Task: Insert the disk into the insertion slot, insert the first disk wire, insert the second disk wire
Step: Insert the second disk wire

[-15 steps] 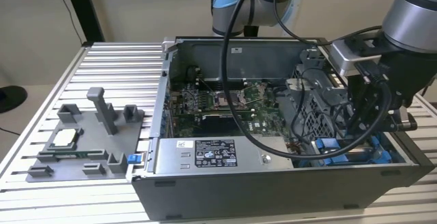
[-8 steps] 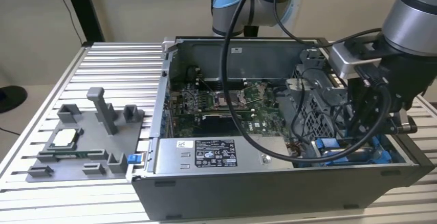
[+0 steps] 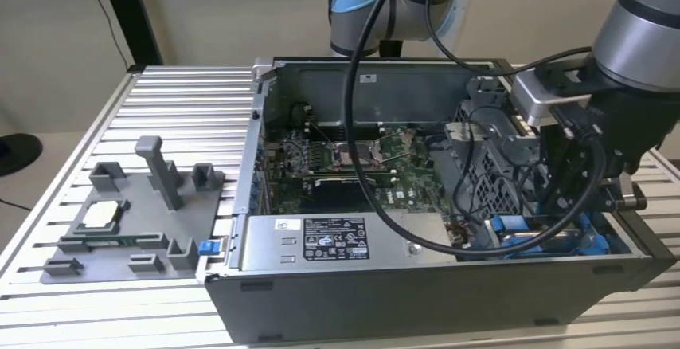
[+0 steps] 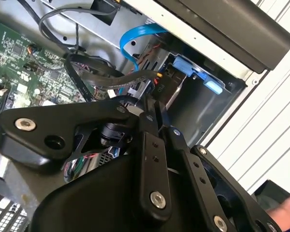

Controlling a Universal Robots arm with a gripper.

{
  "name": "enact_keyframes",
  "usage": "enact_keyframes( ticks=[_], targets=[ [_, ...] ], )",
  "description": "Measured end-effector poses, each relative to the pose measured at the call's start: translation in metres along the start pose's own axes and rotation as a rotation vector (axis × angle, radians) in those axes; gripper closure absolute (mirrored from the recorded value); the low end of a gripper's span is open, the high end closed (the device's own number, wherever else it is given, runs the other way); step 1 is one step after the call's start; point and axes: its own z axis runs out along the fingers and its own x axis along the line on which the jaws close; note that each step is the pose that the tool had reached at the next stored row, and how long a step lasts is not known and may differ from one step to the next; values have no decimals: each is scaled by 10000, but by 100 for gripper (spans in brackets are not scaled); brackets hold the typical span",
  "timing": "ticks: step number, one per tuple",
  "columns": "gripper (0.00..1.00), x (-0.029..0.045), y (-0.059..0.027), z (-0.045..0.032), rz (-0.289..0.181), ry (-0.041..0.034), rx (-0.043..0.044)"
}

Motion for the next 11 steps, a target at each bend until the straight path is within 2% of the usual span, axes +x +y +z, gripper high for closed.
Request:
enact_keyframes(
  ticks=[11],
  targets=[
    [100,2,-8,30,1,-2,0]
  ],
)
